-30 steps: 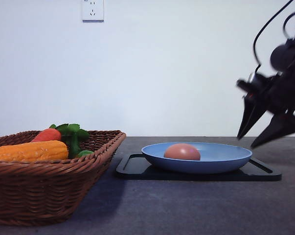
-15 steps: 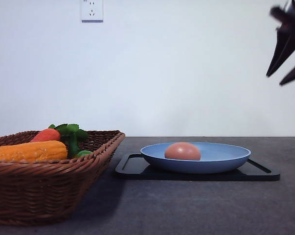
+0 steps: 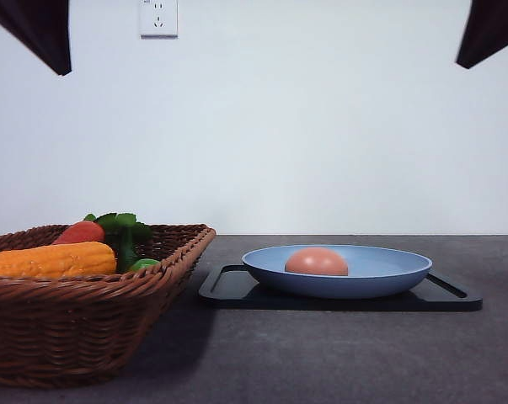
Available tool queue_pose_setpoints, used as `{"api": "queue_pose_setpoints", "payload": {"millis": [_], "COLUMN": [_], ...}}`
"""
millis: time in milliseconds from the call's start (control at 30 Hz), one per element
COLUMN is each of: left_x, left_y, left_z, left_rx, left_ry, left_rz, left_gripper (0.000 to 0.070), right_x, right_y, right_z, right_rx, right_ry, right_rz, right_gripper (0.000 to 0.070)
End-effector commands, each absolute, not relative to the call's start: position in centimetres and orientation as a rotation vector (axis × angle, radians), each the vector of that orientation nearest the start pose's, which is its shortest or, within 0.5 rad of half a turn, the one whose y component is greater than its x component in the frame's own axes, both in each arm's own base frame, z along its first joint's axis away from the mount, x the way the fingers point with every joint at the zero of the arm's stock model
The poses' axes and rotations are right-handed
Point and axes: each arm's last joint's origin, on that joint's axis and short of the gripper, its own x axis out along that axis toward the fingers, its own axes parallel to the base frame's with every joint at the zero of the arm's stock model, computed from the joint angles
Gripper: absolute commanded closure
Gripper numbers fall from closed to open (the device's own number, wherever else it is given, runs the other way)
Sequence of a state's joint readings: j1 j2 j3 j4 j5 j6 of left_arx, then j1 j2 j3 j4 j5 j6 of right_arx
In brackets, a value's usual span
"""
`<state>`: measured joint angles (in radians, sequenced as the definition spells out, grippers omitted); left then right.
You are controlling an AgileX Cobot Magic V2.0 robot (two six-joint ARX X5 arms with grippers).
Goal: Transfer egg from basket to plate and serve
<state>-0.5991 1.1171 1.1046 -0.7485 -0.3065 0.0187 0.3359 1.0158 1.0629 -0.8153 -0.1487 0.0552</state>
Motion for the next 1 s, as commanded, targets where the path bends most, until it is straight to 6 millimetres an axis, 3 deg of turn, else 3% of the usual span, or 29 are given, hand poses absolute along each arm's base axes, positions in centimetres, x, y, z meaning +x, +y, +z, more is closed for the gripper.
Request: {"api": "queue_pose_setpoints", "payload": {"millis": [0,367,500,967], "left_x": [18.3,13.2,11.7,11.1], "left_y": [-11.4,-7.9,-6.9,-6.5], "left_z": [32.7,26.8,26.3,27.0], "left_rx": [0.289,-0.011,-0.123,-0.155], "left_ry": [0.657,0.464,0.413,0.358], "left_rz": [-0.277,-0.247,-0.247,-0.255], "left_gripper": [0.07,0.07,0.07,0.07], "right_x": [17.3,13.2,12.5,12.3], "right_y": [7.0,6.6,6.3,6.1], "right_z": [32.9,26.2,24.4,24.8], "right_rx": [-0.085,-0.041,0.021,0.046], "right_ry": [0.719,0.334,0.285,0.224], "right_rz": [0.372,0.357,0.36,0.335], "right_gripper": [0.07,0.07,0.07,0.07]}}
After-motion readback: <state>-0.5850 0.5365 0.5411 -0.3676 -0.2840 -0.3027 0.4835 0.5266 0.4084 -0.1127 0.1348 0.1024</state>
